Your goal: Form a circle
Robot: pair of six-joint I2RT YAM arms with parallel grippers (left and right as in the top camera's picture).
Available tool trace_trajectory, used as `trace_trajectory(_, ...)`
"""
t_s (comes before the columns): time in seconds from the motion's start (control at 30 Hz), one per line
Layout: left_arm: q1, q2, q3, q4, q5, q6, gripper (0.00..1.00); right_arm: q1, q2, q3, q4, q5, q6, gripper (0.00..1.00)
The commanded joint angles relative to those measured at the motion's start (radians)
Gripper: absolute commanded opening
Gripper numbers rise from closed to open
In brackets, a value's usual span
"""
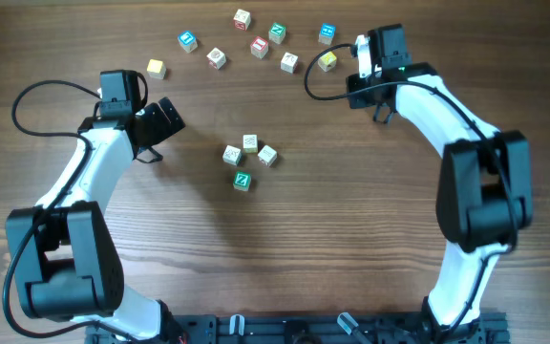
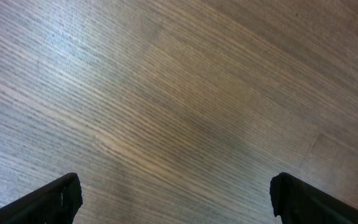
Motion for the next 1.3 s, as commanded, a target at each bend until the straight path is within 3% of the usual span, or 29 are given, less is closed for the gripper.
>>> trace_trajectory(0.0, 0.0, 0.009, -0.006, 0.002, 0.008, -0.006, 1.0, 0.05, -0.136, 0.003, -0.104, -0.093, -0.056, 0.16)
trace_trajectory(0.17, 0.0, 0.009, -0.006, 0.002, 0.008, -0.006, 1.0, 0.156, -0.199, 0.002, -0.373, -0.296, -0.077, 0.16)
trace_trajectory(0.37, 0.0, 0.009, -0.006, 0.002, 0.008, -0.006, 1.0, 0.313, -0.198, -0.037, -0.561, -0.317, -0.121, 0.17)
trace_trajectory(0.5, 0.0, 0.009, -0.006, 0.002, 0.008, -0.006, 1.0, 0.394, -0.198, -0.124, -0.51, -0.316, -0.12, 0.17)
trace_trajectory(0.7, 0.0, 0.009, -0.006, 0.002, 0.008, -0.006, 1.0, 0.513, -0.198, -0.321, -0.214, -0.18, -0.118, 0.17)
trace_trajectory(1.07, 0.0, 0.009, -0.006, 0.002, 0.008, -0.006, 1.0, 0.534, -0.198, -0.331, -0.024, -0.038, -0.152, 0.18)
trace_trajectory(1.2, 0.0, 0.009, -0.006, 0.002, 0.008, -0.006, 1.0, 0.534, -0.198, -0.331, -0.003, -0.038, -0.174, 0.25)
trace_trajectory(1.27, 0.0, 0.009, -0.006, 0.002, 0.008, -0.006, 1.0, 0.534, -0.198, -0.331, -0.003, -0.038, -0.173, 0.4)
